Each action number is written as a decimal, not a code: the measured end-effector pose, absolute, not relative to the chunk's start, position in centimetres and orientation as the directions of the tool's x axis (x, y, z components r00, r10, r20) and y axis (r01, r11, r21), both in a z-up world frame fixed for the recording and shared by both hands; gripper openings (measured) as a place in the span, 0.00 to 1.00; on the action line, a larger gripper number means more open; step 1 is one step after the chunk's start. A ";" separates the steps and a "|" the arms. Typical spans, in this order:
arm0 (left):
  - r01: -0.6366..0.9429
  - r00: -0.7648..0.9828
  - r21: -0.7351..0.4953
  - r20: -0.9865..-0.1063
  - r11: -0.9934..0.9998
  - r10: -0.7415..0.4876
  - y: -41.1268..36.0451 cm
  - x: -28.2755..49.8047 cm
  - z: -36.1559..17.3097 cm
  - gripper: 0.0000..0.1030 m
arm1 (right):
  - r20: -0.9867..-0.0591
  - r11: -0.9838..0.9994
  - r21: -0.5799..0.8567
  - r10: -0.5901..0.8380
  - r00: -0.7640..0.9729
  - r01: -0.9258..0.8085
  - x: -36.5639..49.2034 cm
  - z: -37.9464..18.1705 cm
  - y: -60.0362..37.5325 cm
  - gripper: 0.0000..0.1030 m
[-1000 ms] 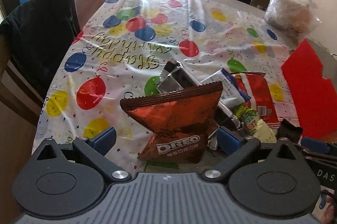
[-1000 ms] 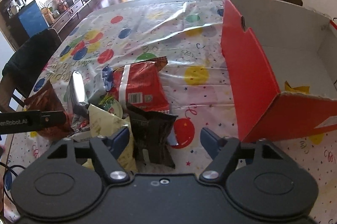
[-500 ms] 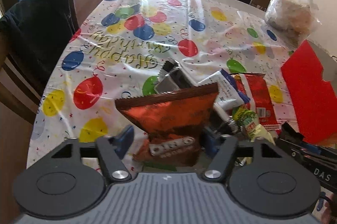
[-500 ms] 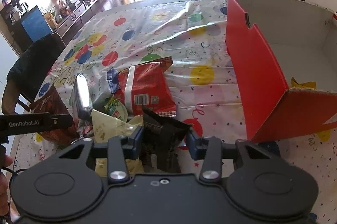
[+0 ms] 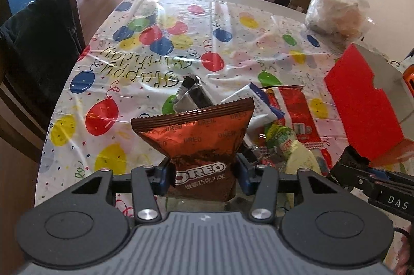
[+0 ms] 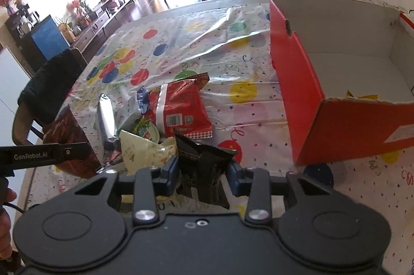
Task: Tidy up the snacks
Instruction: 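Grasp the Oreo bag with the left gripper while the right grasps the dark chocolate bar, then carry both snacks into the red box and open both grippers, then withdraw both tools from the box back toward the snack pile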
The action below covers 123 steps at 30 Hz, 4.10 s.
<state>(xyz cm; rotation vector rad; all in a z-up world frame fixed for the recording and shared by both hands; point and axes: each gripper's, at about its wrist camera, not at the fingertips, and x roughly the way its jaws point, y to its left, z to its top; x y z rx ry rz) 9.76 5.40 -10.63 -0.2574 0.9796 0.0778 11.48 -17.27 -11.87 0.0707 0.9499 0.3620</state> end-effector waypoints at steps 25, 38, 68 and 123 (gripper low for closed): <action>0.008 0.576 -0.196 -0.801 0.981 -0.165 -2.2 9.0 -2.5 0.47 | -0.720 0.929 0.261 0.368 0.588 -0.262 10.6 -3.4 -25.2 0.36; 0.125 0.547 -0.204 -0.802 0.971 -0.239 -10.1 13.8 -0.1 0.47 | -0.704 0.950 0.229 0.313 0.638 -0.212 15.0 -2.2 -31.8 0.35; 0.171 0.412 -0.166 -0.883 0.971 -0.224 -27.0 26.3 -4.3 0.47 | -0.816 0.964 0.108 0.226 0.532 -0.244 24.7 -7.4 -41.8 0.36; 0.109 0.492 -0.121 -0.856 0.987 -0.159 -25.2 23.8 -3.4 0.73 | -0.763 0.906 0.190 0.379 0.524 -0.379 22.2 -4.0 -41.5 0.73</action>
